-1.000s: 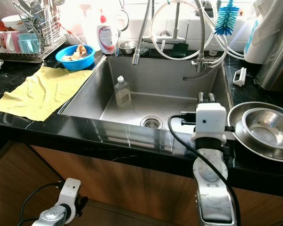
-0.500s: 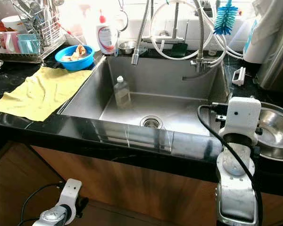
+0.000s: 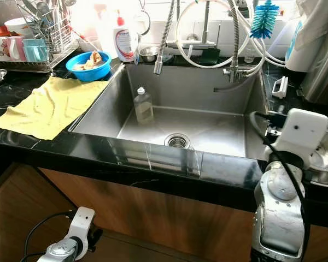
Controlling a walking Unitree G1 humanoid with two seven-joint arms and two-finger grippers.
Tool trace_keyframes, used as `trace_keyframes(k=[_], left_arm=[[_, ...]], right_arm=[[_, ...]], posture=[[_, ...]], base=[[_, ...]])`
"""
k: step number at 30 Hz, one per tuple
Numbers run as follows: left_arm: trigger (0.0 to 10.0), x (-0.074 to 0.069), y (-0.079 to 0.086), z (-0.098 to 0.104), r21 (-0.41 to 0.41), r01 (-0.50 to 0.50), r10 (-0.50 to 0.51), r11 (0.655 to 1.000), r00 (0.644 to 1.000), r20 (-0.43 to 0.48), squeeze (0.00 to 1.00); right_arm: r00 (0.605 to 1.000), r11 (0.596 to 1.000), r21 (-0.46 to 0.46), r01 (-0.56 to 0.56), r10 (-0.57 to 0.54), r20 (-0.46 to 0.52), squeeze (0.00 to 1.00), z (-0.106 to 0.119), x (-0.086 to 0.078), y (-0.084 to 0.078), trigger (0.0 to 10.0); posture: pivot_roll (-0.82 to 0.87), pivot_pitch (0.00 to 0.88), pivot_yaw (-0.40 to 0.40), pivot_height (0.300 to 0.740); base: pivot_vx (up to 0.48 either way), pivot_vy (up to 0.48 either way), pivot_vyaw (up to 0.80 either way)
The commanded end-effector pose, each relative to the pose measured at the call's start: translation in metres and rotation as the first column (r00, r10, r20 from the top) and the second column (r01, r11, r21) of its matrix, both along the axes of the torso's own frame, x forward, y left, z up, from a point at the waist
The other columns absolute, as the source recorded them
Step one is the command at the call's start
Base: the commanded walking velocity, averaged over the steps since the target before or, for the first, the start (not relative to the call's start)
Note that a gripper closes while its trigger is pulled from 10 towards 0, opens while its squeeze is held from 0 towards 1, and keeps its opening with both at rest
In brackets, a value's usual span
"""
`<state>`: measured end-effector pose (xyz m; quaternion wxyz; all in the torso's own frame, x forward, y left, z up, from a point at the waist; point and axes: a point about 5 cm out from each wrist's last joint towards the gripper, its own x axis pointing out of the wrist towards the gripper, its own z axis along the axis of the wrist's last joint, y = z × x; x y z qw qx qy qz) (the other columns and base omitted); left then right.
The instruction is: Kitchen organization
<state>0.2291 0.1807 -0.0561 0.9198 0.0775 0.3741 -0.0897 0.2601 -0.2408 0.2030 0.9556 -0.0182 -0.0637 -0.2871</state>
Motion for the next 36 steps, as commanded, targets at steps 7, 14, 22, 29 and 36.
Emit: trace_keyframes(k=[7,14,22,29,36], left_arm=[[10.0,-0.001,0.007,-0.001,0.028,0.001,-0.001,1.0,1.0,-0.017,0.0],[10.0,-0.001,0.008,0.0,0.03,-0.002,0.003,1.0,1.0,-0.016,0.0],[10.0,0.001,0.006,0.001,0.025,0.001,-0.001,1.0,1.0,-0.014,0.0],[10.0,0.0,0.004,0.0,0.017,0.005,-0.005,1.0,1.0,-0.024,0.0],[10.0,-0.004,0.007,-0.002,0.019,-0.002,0.003,1.0,0.999,-0.038,0.0]], right_arm=[[1.0,0.998,0.065,-0.01,0.008,0.019,0.0,0.003,0.0,0.005,10.0],[0.997,0.998,-0.018,-0.066,0.065,-0.037,0.0,0.008,0.005,0.002,10.0],[0.983,0.985,-0.105,-0.138,0.123,-0.133,0.0,0.028,0.011,-0.007,10.0],[0.949,0.979,-0.098,-0.178,0.144,-0.28,0.0,0.029,0.007,-0.015,10.0],[0.928,0.97,-0.041,-0.24,0.217,-0.303,0.0,0.04,0.003,-0.007,10.0]], posture=[[-0.18,0.0,0.101,0.74],[-0.19,0.0,0.107,0.74],[-0.2,0.0,0.111,0.74],[-0.21,0.0,0.113,0.74],[-0.22,0.0,0.11,0.74]], base=[[0.0,0.0,0.0],[0.0,0.0,0.0],[0.0,0.0,0.0],[0.0,0.0,0.0],[0.0,0.0,0.0]])
